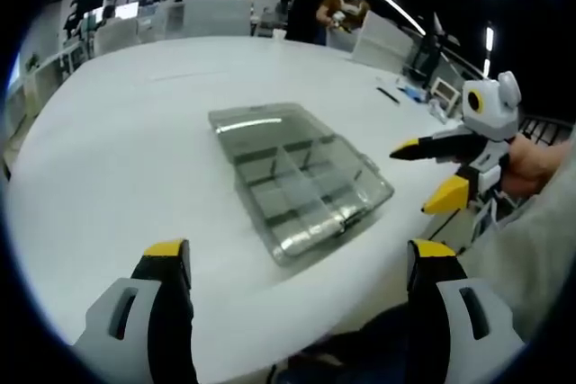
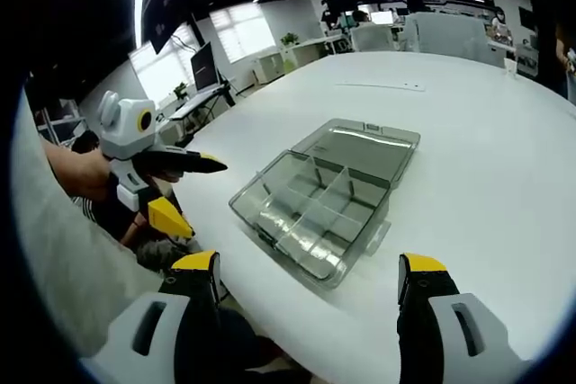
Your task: Insert the divider into the dual guide fixture by aligning both edges with the guide slots and pushing it downward to the bottom, including one-sided entry, uneven engagement, binding, and posture correction.
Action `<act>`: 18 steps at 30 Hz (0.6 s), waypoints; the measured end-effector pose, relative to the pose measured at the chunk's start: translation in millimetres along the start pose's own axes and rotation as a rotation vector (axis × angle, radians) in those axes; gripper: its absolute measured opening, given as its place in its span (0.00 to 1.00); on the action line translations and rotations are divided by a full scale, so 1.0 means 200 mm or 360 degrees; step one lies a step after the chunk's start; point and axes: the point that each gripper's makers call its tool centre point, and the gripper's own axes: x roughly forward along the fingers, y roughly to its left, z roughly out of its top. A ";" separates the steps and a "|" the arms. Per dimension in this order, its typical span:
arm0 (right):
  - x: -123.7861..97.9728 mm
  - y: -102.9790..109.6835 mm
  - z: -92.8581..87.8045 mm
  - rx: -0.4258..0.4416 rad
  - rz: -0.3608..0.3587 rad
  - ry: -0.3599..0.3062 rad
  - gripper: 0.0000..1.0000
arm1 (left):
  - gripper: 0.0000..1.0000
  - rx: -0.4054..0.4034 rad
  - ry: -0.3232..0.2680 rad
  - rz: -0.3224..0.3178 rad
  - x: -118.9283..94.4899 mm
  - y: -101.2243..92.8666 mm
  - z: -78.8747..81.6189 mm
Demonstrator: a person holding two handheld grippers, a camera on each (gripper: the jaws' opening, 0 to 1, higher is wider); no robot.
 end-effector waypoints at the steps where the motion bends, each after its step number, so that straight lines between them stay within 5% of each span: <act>1: 0.00 0.00 0.00 0.0002 -0.0001 -0.0001 0.79 | 0.98 -0.0005 0.0004 0.0001 0.00 0.00 0.00; 18: 0.02 -0.01 0.02 -0.0001 0.0005 0.0002 0.79 | 0.98 -0.0021 0.0003 0.0001 0.02 0.01 0.00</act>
